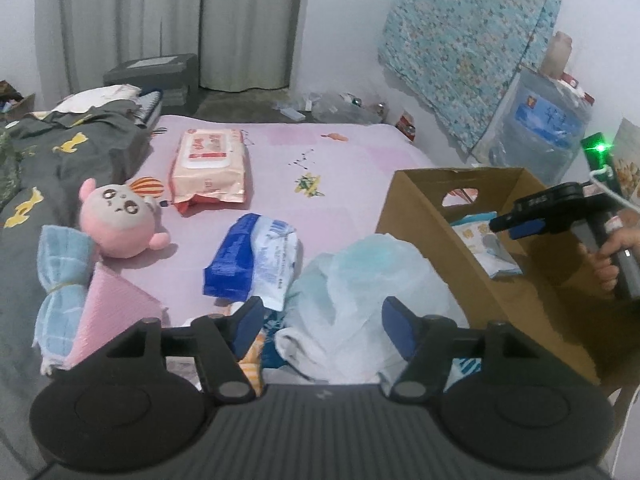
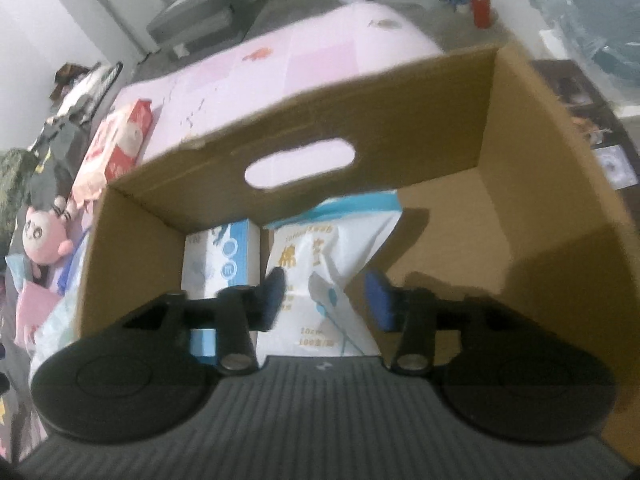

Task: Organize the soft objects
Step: 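Move the right gripper back and grasp the pink sponge pad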

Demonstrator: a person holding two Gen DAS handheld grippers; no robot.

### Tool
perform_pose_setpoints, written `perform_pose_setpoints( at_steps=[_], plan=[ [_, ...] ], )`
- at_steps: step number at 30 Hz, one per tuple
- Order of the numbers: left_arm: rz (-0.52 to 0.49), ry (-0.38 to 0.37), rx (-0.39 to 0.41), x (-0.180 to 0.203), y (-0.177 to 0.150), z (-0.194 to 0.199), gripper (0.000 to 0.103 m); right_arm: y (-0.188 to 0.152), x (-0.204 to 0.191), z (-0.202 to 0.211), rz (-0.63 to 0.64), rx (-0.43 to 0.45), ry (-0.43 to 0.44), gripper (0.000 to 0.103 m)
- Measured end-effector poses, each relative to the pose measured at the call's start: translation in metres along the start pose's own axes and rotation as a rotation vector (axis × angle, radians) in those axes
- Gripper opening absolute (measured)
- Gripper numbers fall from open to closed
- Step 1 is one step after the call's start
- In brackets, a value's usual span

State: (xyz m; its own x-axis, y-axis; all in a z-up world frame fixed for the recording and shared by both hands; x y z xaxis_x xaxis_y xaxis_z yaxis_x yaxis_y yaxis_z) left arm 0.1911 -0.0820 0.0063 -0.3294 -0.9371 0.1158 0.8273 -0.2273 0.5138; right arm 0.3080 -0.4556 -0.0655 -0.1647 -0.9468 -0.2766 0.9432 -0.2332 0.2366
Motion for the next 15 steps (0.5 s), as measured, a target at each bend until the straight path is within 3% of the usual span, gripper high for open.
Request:
perform_pose_setpoints(
  at_steps=[6,11,15],
  plan=[
    [0.040,0.022,0.035,-0.021,-0.018,0.014,0.073,0.002,-0.013,0.047,0.006,0.098,0.008,0.068],
    [0.095,0.081,0.057,-0.048,-0.038,0.029,0.074,0.002,-0.052,0.086,0.055,0.174,0.110,0.070],
    [0.167,0.126,0.080,-0.075,-0.051,0.042,0.074,-0.001,-0.103,0.099,0.132,0.183,0.212,0.070]
  ],
)
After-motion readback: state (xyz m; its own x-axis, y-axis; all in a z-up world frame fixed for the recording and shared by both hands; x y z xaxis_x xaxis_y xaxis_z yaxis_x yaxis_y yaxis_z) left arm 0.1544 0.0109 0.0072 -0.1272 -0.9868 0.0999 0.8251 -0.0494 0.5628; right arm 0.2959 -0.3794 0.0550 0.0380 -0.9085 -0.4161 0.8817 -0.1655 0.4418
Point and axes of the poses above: each gripper's, at about its wrist camera, not at the fingertips, and z roughly against the way its jaws point, x to its right, y to its top, the point moved 5 cm from there along -z, roughly the way its jaws point, and after that the axes turned 13 degrees about -x, right-handed, at the moved point
